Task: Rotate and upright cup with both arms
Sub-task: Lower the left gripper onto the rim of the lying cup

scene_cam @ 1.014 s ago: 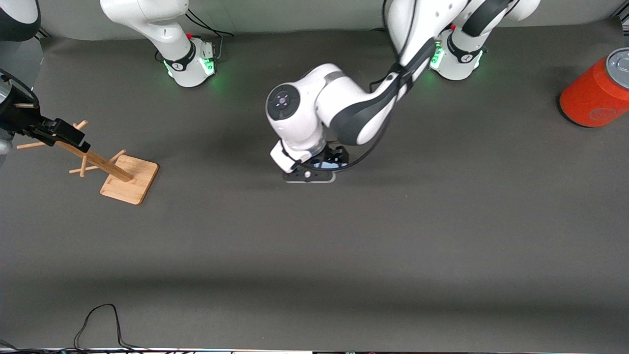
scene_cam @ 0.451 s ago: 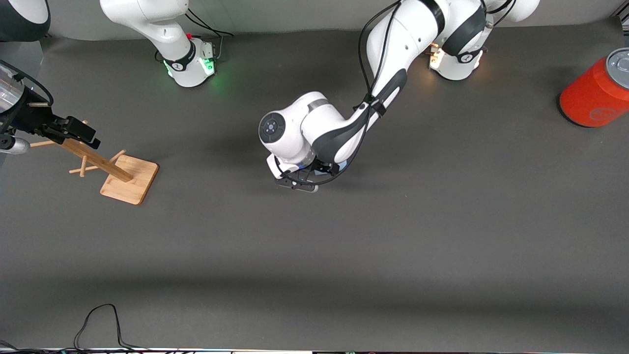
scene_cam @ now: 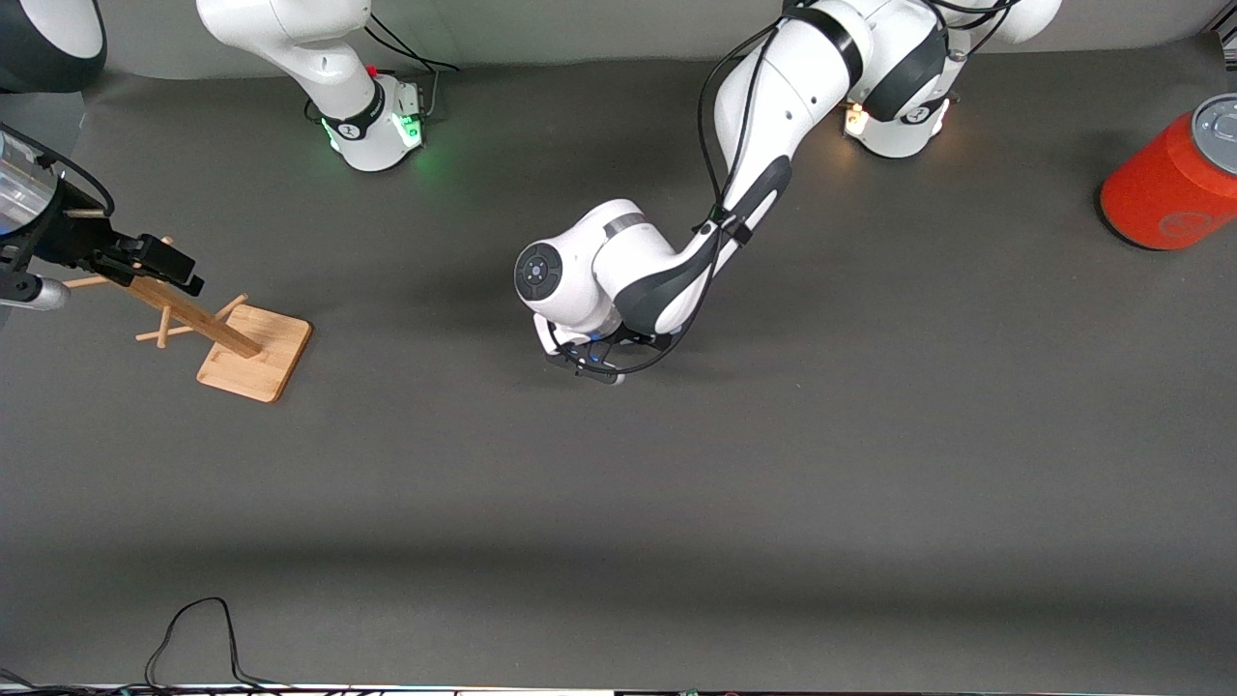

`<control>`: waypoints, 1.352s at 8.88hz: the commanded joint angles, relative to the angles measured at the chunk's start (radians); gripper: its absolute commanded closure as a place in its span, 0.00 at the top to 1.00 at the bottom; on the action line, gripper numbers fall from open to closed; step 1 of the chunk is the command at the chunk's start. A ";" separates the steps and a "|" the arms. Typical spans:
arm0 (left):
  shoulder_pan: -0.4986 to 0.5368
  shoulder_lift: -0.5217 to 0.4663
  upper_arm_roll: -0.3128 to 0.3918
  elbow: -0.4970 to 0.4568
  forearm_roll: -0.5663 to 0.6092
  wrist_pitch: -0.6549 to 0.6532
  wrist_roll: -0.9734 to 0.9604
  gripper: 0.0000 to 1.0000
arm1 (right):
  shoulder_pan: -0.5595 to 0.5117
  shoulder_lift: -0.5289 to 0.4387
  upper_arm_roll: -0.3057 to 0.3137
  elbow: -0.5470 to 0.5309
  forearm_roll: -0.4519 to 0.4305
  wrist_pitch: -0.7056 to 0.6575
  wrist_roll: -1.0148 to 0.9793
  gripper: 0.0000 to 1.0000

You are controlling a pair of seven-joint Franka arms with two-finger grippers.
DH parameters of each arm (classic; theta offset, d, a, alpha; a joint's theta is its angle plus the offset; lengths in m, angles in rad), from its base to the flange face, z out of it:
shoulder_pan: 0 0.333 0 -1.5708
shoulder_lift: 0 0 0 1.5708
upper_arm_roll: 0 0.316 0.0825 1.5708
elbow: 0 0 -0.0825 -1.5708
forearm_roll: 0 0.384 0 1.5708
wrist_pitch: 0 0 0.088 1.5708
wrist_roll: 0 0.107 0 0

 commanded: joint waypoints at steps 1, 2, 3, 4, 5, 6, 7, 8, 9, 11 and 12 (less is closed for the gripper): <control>-0.019 0.013 0.015 0.009 0.056 -0.042 0.105 0.57 | 0.005 -0.002 -0.003 -0.001 -0.014 0.008 -0.015 1.00; -0.020 0.016 0.014 0.009 0.064 -0.055 0.128 0.01 | 0.005 -0.002 -0.003 -0.004 -0.014 0.007 -0.015 1.00; -0.022 0.015 0.013 0.009 0.065 -0.067 0.163 0.00 | 0.007 -0.002 -0.003 -0.004 -0.014 0.007 -0.012 1.00; -0.020 0.015 0.013 0.009 0.065 -0.072 0.170 0.00 | 0.008 -0.002 -0.003 -0.004 -0.014 0.007 -0.014 1.00; -0.020 0.013 0.013 0.011 0.066 -0.069 0.170 0.00 | 0.007 -0.002 -0.003 -0.004 -0.014 0.007 -0.014 1.00; -0.019 0.010 0.012 0.014 0.059 -0.072 0.170 0.00 | 0.008 -0.002 -0.003 -0.004 -0.014 0.007 -0.014 1.00; -0.011 0.002 0.009 0.025 0.049 -0.085 0.170 0.00 | 0.007 -0.002 -0.003 -0.004 -0.014 0.007 -0.014 1.00; -0.005 -0.016 0.006 0.043 0.029 -0.104 0.167 0.00 | 0.007 -0.006 -0.003 -0.004 -0.014 0.002 -0.014 1.00; 0.035 -0.046 0.003 0.071 -0.008 -0.121 0.156 0.00 | 0.007 -0.007 -0.004 -0.006 -0.014 0.002 -0.014 1.00; 0.136 -0.164 0.000 0.079 -0.037 -0.121 0.156 0.00 | 0.007 -0.007 -0.006 -0.006 -0.014 0.002 -0.014 1.00; 0.186 -0.260 0.012 0.041 -0.100 -0.092 0.154 0.00 | 0.007 -0.008 -0.006 -0.004 -0.014 0.002 -0.014 1.00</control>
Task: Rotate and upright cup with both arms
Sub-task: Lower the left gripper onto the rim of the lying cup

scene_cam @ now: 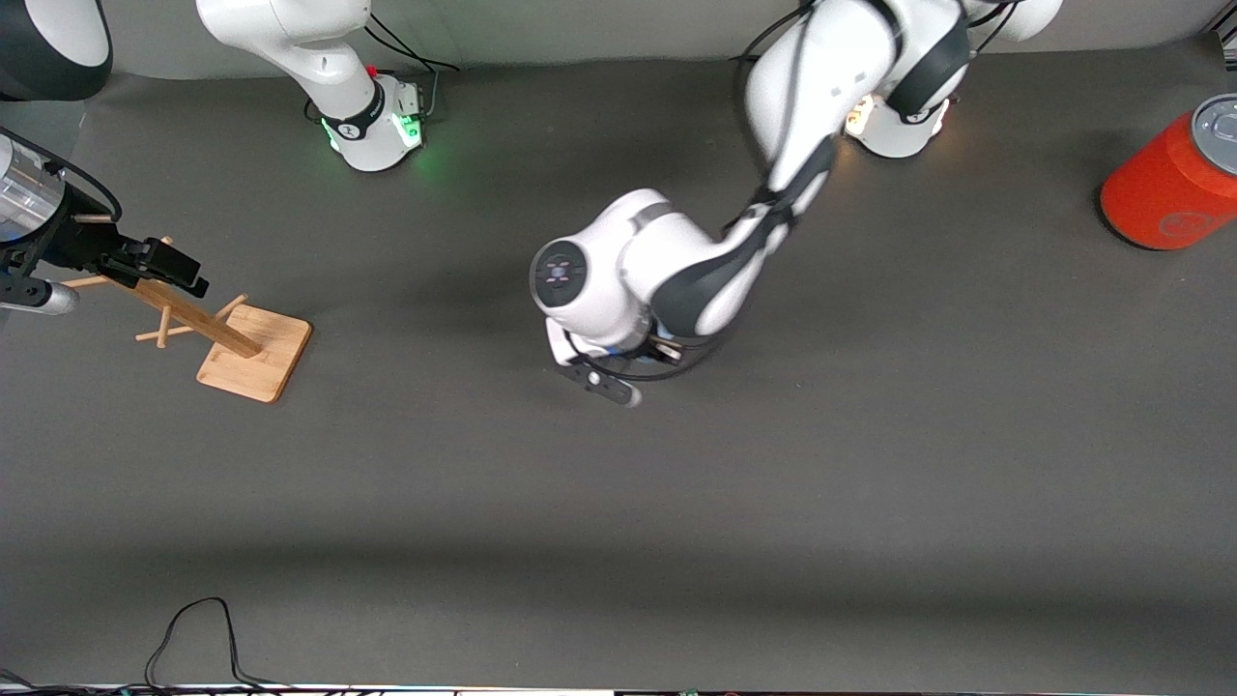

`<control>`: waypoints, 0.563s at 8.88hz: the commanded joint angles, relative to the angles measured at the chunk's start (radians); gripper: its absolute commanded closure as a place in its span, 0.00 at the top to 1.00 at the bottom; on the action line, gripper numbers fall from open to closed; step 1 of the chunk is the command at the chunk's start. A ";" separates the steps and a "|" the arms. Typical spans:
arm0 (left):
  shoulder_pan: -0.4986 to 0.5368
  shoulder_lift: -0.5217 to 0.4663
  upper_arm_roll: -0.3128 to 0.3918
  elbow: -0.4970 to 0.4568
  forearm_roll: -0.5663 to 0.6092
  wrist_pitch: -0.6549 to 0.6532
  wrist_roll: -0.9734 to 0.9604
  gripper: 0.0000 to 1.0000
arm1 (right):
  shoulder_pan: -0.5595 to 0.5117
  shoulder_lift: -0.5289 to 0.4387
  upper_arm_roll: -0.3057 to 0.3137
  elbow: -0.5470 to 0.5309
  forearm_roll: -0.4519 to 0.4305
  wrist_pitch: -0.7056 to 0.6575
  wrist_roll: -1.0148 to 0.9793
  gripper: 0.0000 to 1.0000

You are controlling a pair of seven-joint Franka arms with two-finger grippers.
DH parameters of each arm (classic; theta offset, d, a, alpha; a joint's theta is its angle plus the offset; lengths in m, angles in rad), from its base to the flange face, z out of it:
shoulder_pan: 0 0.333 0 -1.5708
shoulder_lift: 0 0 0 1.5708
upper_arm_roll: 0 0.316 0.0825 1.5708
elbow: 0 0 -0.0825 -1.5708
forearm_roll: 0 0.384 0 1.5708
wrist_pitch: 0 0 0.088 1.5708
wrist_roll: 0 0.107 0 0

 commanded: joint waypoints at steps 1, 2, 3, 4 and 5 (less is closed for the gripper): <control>0.103 -0.221 0.004 -0.194 -0.073 0.075 0.001 0.00 | 0.006 -0.009 -0.005 -0.002 -0.014 0.001 -0.012 1.00; 0.180 -0.392 0.001 -0.459 -0.119 0.253 0.003 0.00 | 0.008 -0.009 -0.005 -0.003 -0.014 0.003 -0.008 1.00; 0.226 -0.520 0.003 -0.691 -0.175 0.442 0.004 0.00 | 0.006 -0.012 -0.005 -0.006 -0.014 0.009 -0.008 1.00; 0.236 -0.612 0.006 -0.928 -0.183 0.700 0.001 0.00 | 0.006 -0.015 -0.005 -0.006 -0.014 0.018 -0.006 1.00; 0.237 -0.624 0.006 -1.050 -0.184 0.896 -0.035 0.00 | 0.008 -0.016 -0.005 -0.006 -0.014 0.018 -0.006 1.00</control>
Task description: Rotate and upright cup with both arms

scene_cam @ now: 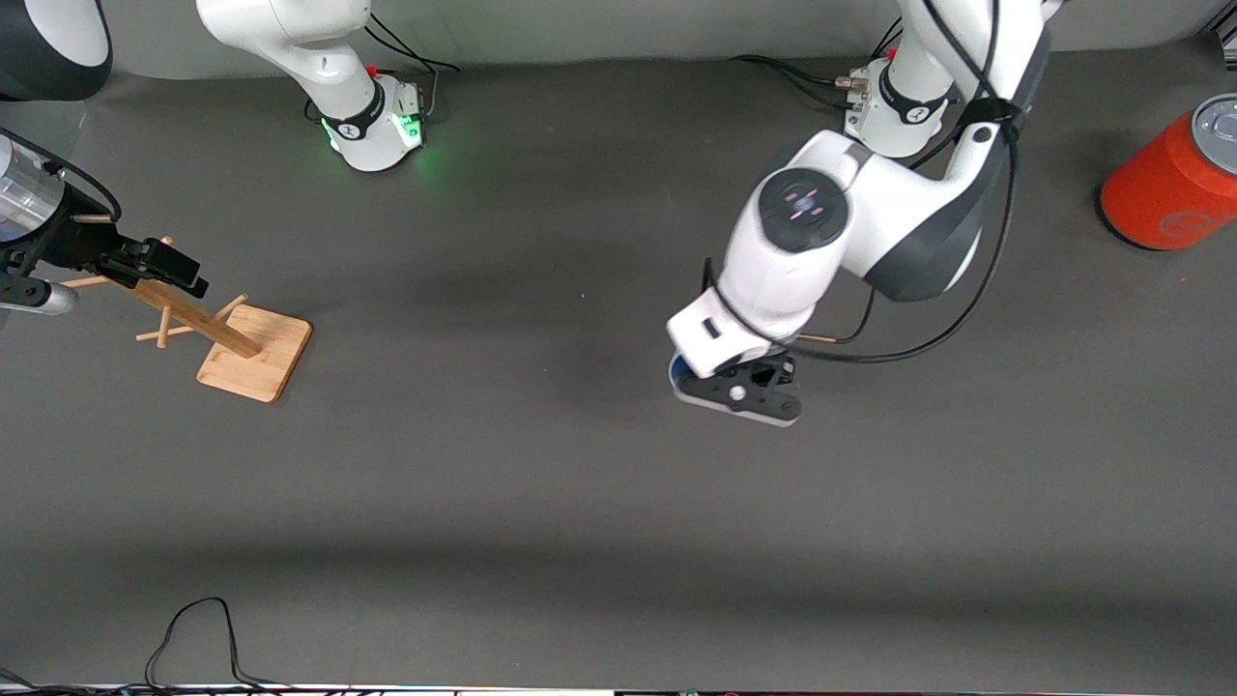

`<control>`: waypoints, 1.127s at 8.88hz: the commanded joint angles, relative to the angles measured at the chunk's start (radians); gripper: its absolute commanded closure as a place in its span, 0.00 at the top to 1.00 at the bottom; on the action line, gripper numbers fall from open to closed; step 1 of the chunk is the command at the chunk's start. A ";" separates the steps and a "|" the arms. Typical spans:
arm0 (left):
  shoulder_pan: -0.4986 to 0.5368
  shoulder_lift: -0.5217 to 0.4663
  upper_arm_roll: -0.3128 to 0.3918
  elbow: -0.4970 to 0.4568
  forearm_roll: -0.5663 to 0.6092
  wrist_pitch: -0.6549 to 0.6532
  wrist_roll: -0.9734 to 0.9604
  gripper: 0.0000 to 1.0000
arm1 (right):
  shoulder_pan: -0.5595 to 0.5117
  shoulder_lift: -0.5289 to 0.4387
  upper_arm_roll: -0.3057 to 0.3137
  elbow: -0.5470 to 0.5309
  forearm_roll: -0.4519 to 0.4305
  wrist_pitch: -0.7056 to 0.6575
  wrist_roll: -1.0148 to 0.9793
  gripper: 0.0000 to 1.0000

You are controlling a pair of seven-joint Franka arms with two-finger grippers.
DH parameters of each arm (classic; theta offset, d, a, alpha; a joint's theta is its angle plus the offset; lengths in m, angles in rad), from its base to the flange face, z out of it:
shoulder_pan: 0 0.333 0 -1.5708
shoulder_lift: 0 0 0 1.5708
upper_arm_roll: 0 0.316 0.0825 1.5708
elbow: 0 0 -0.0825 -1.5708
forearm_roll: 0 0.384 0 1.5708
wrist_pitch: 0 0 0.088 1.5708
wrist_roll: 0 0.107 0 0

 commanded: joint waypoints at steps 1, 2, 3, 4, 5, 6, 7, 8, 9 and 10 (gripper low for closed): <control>0.003 -0.142 0.003 -0.433 -0.017 0.411 -0.063 0.00 | 0.008 -0.017 -0.005 -0.005 -0.014 0.017 -0.006 1.00; -0.009 -0.112 0.005 -0.470 -0.009 0.526 -0.109 0.00 | 0.008 -0.023 -0.006 -0.006 -0.014 0.017 -0.008 1.00; -0.034 -0.088 0.005 -0.512 -0.004 0.632 -0.140 0.00 | 0.008 -0.027 -0.006 -0.006 -0.015 0.019 -0.008 1.00; -0.040 -0.078 0.006 -0.545 -0.003 0.696 -0.144 0.00 | 0.008 -0.027 0.000 -0.006 -0.015 0.043 -0.008 1.00; -0.040 -0.065 0.006 -0.571 -0.001 0.766 -0.144 0.00 | 0.008 -0.028 0.000 -0.006 -0.015 0.051 -0.008 1.00; -0.057 -0.042 0.008 -0.592 0.009 0.834 -0.144 0.00 | 0.011 -0.039 0.001 -0.006 -0.015 0.053 -0.005 1.00; -0.058 -0.021 0.009 -0.597 0.025 0.865 -0.141 0.00 | 0.028 -0.049 0.001 -0.005 -0.020 0.053 0.008 1.00; -0.058 -0.004 0.009 -0.597 0.070 0.868 -0.143 0.00 | 0.031 -0.068 0.003 -0.008 -0.031 0.066 0.014 1.00; -0.058 0.013 0.018 -0.597 0.091 0.889 -0.143 0.00 | 0.045 -0.086 0.008 -0.008 -0.032 0.077 0.015 1.00; -0.069 0.030 0.035 -0.599 0.097 0.918 -0.143 0.00 | 0.042 -0.091 0.033 -0.013 -0.046 0.077 0.078 1.00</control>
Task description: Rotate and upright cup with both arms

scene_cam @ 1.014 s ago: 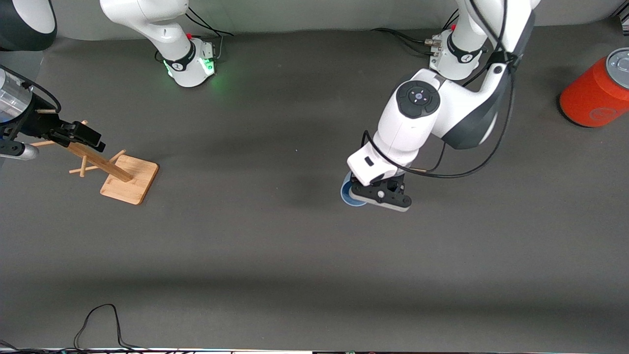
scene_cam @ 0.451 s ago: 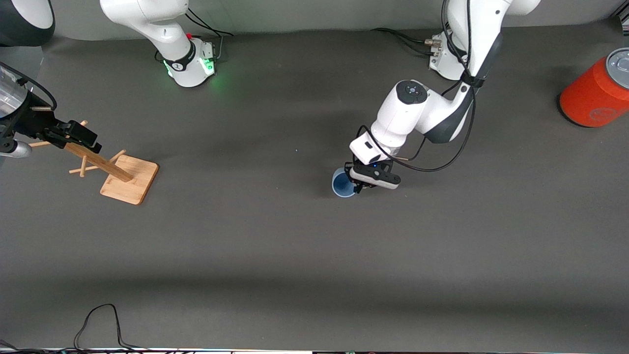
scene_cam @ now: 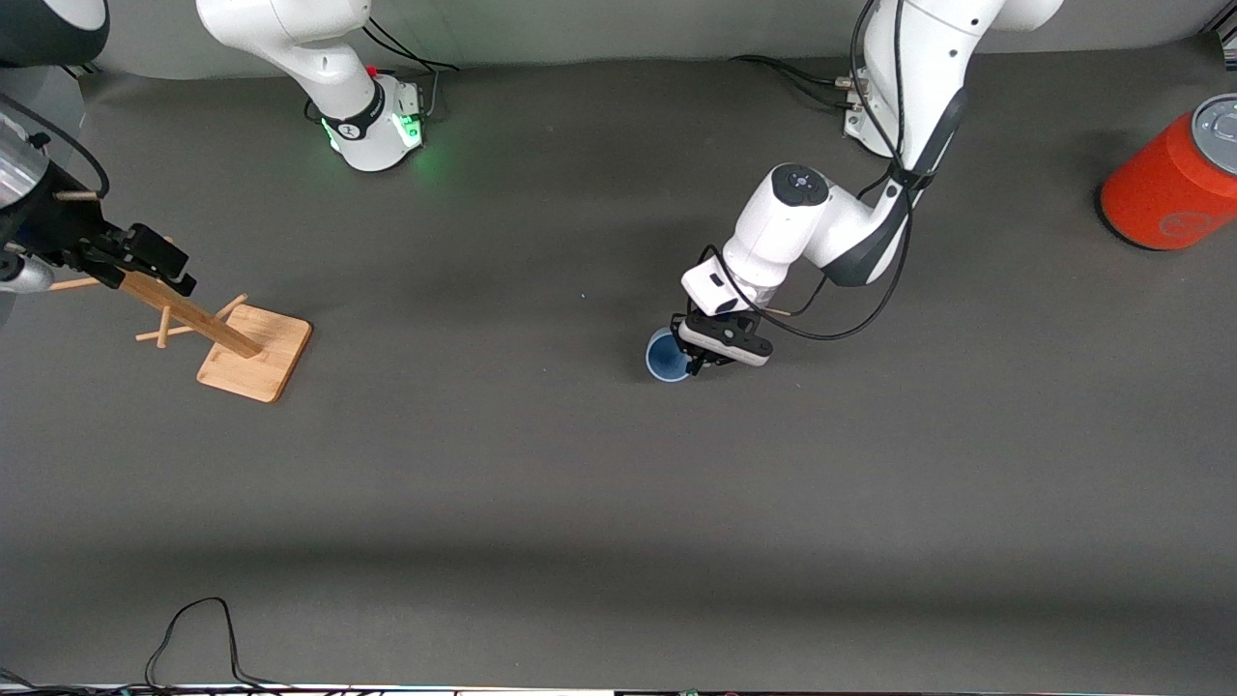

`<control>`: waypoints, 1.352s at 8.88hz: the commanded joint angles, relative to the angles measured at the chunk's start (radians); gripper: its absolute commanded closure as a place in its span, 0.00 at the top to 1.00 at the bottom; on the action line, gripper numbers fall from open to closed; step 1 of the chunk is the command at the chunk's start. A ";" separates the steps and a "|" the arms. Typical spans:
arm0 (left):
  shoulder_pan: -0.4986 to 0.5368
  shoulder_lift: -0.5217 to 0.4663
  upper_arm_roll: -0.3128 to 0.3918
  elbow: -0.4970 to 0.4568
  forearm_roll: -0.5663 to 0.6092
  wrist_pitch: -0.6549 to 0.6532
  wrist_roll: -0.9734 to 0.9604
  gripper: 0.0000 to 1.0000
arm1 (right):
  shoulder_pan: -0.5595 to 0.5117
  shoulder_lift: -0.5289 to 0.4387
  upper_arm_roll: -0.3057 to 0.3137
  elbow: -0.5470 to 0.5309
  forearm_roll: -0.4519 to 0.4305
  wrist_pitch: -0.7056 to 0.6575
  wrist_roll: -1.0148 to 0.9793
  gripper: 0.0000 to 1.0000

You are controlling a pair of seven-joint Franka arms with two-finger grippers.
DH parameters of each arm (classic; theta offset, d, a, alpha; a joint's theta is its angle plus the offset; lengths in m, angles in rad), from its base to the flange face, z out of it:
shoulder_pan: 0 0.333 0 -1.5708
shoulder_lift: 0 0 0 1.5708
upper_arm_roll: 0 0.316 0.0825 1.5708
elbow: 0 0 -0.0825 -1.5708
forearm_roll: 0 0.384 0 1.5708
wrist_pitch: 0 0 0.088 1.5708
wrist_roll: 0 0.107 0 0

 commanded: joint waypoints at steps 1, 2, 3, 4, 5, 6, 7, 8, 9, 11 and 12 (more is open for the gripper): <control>-0.027 0.014 0.030 -0.007 0.025 0.042 -0.018 0.00 | 0.006 -0.028 0.026 -0.018 -0.029 0.006 0.064 1.00; -0.025 0.016 0.029 -0.007 0.027 0.042 -0.018 0.48 | 0.000 -0.025 0.029 -0.016 -0.029 -0.009 0.056 1.00; -0.025 0.008 0.029 -0.014 0.027 0.041 -0.020 0.99 | 0.003 -0.020 0.030 -0.015 -0.029 -0.035 0.055 1.00; -0.024 -0.010 0.027 -0.028 0.025 0.035 -0.023 1.00 | 0.004 -0.028 0.035 -0.015 -0.029 -0.049 0.058 1.00; -0.025 -0.037 0.027 -0.054 0.025 0.032 -0.023 1.00 | 0.003 -0.038 0.034 -0.015 -0.029 -0.059 0.058 1.00; -0.027 -0.068 0.024 -0.085 0.025 0.029 -0.038 1.00 | 0.003 -0.040 0.035 -0.016 -0.028 -0.059 0.064 1.00; -0.057 -0.091 0.024 -0.100 0.025 0.025 -0.111 1.00 | 0.003 -0.040 0.035 -0.016 -0.028 -0.059 0.070 1.00; -0.094 -0.100 0.026 -0.100 0.024 0.004 -0.174 1.00 | 0.004 -0.037 0.037 -0.016 -0.028 -0.059 0.071 1.00; -0.115 -0.102 0.026 -0.100 0.024 0.001 -0.200 1.00 | 0.004 -0.039 0.035 -0.016 -0.029 -0.059 0.071 1.00; -0.145 -0.101 0.026 -0.096 0.024 -0.034 -0.221 1.00 | 0.004 -0.037 0.037 -0.016 -0.029 -0.059 0.071 1.00; -0.155 -0.104 0.027 -0.090 0.024 -0.057 -0.251 1.00 | 0.004 -0.040 0.035 -0.016 -0.029 -0.060 0.070 1.00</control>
